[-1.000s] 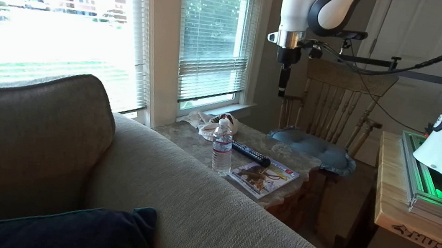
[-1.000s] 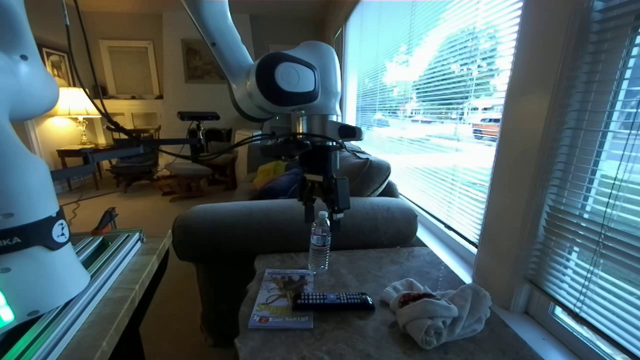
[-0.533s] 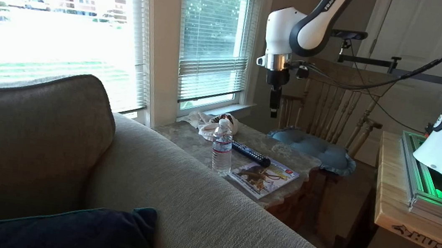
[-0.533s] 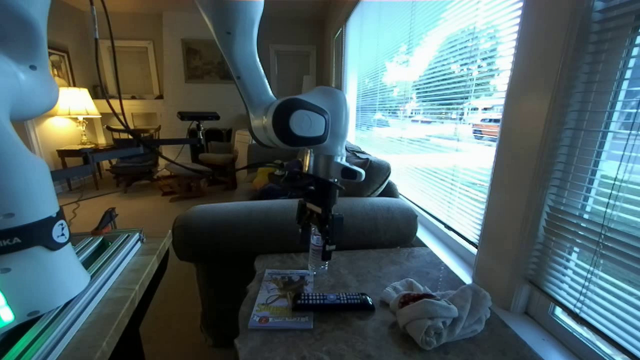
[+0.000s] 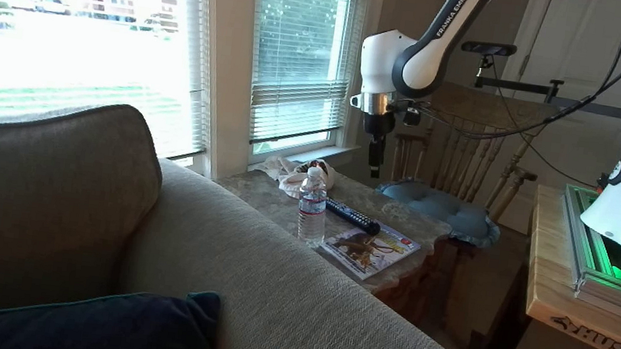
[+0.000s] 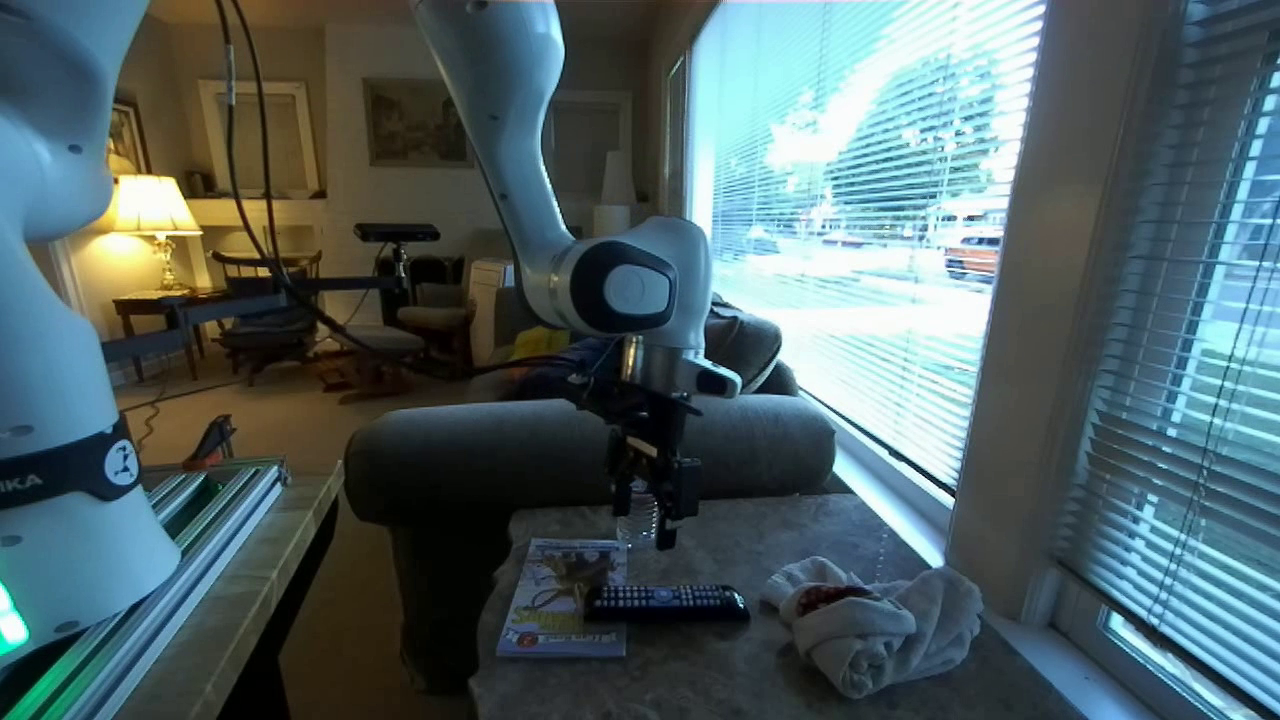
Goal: Rotate the black remote control then press one button.
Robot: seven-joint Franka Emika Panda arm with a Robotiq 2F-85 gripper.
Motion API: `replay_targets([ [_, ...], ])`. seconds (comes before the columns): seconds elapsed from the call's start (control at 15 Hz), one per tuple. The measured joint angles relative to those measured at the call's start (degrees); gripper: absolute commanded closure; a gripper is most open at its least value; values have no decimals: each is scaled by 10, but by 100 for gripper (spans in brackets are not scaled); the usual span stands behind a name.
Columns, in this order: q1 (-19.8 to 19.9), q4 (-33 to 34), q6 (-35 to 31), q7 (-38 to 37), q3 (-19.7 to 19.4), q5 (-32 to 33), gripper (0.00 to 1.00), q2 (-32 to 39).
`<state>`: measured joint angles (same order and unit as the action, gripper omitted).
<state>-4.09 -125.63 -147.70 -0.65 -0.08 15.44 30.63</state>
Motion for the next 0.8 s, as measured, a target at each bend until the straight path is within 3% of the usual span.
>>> replay_targets([
  [0.33, -4, 25, -9, -19, -2, -18, 0, 36],
  [0.8, 33, 110, -10, -7, 56, -140, 0, 137],
])
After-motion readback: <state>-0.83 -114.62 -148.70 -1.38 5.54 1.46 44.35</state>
